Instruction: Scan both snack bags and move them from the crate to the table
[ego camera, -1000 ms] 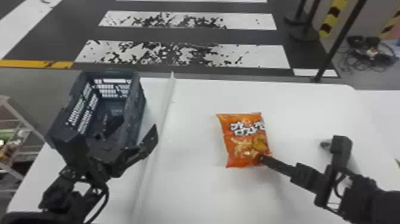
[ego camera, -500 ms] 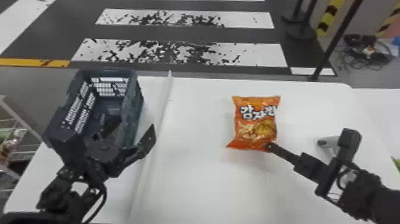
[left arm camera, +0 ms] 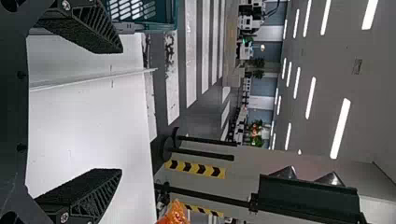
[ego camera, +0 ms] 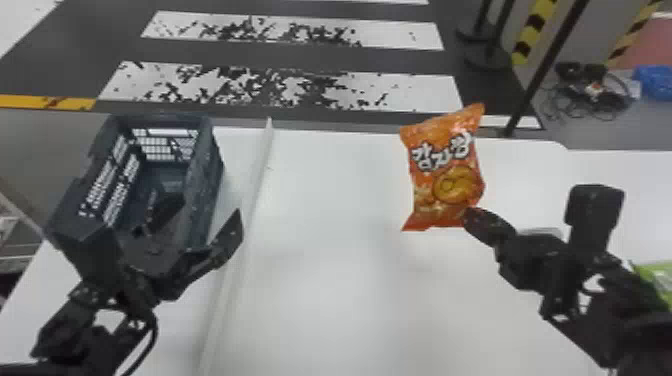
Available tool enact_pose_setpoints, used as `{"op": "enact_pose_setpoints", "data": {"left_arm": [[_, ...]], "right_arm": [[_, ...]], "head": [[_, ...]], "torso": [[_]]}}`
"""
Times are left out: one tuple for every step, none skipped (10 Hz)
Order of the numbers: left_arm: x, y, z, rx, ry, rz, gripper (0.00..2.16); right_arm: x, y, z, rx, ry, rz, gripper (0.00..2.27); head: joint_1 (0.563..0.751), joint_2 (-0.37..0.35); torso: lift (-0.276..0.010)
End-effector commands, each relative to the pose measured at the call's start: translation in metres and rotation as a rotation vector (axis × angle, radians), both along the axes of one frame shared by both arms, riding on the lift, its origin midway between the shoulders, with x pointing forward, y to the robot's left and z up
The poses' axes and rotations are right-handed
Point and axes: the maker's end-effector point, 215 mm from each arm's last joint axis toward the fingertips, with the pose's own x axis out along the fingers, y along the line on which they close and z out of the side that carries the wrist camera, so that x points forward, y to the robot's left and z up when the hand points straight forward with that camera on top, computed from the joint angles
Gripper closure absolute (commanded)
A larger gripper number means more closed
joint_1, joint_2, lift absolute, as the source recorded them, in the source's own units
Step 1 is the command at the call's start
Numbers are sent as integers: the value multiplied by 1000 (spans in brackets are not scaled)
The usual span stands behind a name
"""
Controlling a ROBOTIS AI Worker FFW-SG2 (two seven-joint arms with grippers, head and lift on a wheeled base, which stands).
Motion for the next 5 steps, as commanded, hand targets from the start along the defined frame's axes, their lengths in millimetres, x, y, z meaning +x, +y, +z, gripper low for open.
{"op": "enact_pose_setpoints", "data": {"left_arm": [[0,0,1,-2,-3,-1,87],[0,2,0,-1,-2,1,87],[-1,2,-1,-1,1,-2,87],[-1,1,2,-3,-8,-4,87],[-1,1,4,-3,-14,-4,87]], "right_arm": [[-6,12,3,-320,-46,73,2256],[-8,15,-1,-551,-84,92,2256],[-13,17,-8,-779,-124,110,2256],[-20,9,-17,-1014,-137,109,2256],[-26,0,-24,-1224,-144,113,2256]], "head": [[695,-41],[695,-37],[695,-35],[695,-31],[695,-31]], "torso": [[-88],[-88],[-88],[-88],[-88]]}}
